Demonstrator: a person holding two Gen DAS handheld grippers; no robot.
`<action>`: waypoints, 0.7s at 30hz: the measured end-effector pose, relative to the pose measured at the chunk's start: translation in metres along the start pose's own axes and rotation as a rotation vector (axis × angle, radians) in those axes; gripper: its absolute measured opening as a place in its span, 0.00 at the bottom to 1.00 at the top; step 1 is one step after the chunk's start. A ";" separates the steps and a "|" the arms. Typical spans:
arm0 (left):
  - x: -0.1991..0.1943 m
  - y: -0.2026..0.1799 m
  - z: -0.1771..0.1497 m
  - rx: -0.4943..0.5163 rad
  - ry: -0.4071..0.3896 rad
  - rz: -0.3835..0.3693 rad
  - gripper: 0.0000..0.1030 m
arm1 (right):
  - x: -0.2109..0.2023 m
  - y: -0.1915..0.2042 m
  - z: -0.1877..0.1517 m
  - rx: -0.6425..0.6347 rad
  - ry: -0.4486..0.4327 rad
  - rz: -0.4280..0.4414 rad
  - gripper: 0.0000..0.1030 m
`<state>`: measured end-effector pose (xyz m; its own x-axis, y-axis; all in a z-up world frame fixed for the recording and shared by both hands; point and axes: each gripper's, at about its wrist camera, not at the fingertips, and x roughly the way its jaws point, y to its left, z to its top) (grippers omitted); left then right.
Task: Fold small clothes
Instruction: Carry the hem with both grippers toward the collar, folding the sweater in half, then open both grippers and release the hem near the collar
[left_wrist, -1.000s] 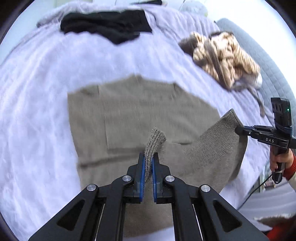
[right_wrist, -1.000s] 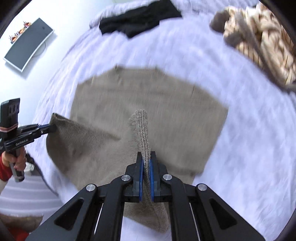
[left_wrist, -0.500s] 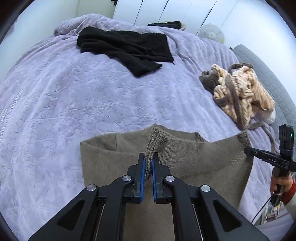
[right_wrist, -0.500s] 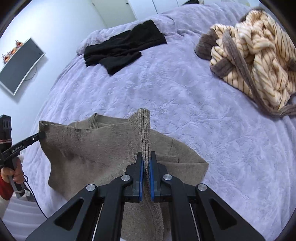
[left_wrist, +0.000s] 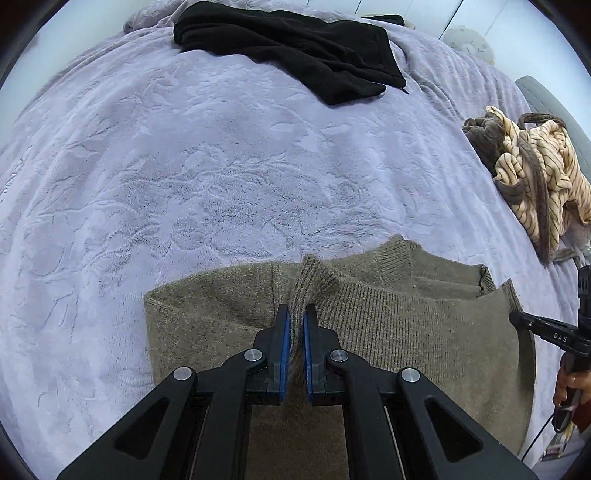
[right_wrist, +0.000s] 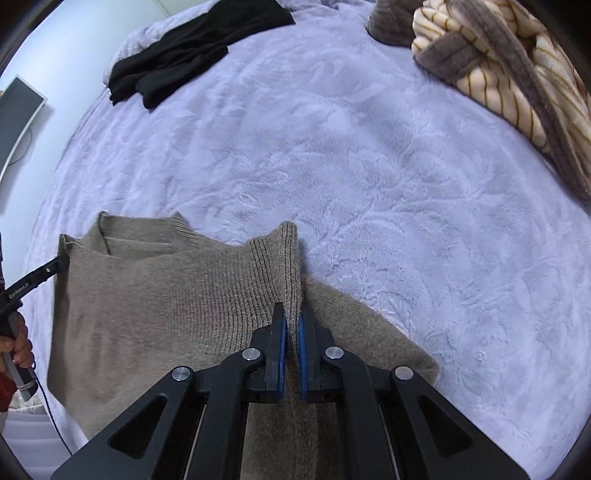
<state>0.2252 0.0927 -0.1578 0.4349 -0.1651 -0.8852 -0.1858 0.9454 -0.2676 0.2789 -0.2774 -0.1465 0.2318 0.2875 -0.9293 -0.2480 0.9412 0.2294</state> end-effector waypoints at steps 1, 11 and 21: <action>-0.001 -0.001 0.000 -0.002 -0.001 -0.007 0.07 | 0.000 -0.004 0.000 0.026 0.007 0.057 0.06; -0.018 0.007 0.011 -0.054 -0.061 -0.033 0.07 | -0.023 -0.014 0.011 0.037 -0.043 0.120 0.07; -0.001 0.010 0.009 -0.060 -0.015 0.061 0.07 | -0.004 -0.035 -0.006 0.120 -0.006 0.040 0.35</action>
<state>0.2307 0.1044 -0.1561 0.4342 -0.1026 -0.8950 -0.2644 0.9352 -0.2355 0.2808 -0.3122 -0.1522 0.2297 0.3257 -0.9172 -0.1432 0.9434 0.2991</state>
